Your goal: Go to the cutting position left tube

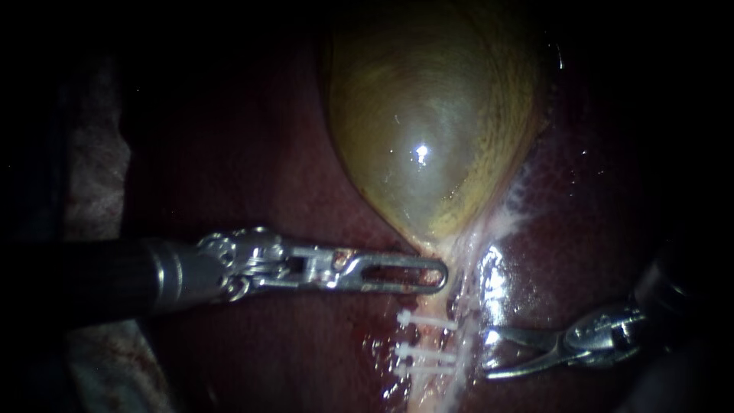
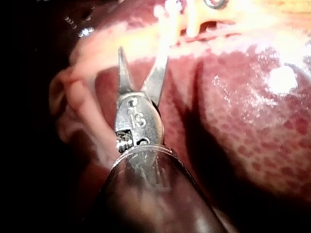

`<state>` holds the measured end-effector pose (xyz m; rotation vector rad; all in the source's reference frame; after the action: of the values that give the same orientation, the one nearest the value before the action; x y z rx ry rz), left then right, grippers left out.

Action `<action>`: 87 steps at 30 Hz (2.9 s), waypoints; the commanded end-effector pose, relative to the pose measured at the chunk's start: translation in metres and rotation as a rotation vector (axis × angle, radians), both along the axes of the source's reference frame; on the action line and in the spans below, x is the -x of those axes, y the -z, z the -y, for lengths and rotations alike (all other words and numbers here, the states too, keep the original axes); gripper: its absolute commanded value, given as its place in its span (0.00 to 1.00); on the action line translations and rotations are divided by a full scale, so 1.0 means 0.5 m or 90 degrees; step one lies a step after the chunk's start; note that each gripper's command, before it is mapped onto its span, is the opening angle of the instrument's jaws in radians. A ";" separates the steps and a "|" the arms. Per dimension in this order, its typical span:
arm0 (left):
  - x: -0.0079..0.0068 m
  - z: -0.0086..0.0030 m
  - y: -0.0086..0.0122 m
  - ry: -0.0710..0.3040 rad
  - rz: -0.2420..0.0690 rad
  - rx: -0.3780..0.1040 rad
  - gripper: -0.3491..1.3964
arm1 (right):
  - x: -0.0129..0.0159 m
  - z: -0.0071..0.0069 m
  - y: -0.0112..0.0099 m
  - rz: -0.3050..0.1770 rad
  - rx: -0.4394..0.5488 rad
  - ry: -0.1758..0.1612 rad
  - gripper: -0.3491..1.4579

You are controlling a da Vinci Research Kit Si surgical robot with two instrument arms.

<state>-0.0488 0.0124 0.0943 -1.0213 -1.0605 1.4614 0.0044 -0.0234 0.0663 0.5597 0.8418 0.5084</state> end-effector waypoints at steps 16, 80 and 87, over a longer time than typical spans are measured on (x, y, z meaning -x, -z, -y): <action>-0.0038 -0.0017 0.0047 -0.006 0.005 -0.010 0.00 | -0.0012 0.0003 0.0002 0.004 -0.013 -0.010 0.79; -0.0076 0.0003 0.0121 -0.013 0.010 -0.015 0.00 | -0.0162 0.0028 -0.0132 0.127 -0.251 0.004 0.71; -0.0076 0.0003 0.0121 -0.013 0.010 -0.015 0.00 | -0.0171 0.0018 -0.0151 0.127 -0.271 -0.003 0.68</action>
<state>-0.0450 0.0122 0.0883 -1.0087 -1.1013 1.4561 0.0132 -0.0242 0.0739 0.8824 0.5464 0.7435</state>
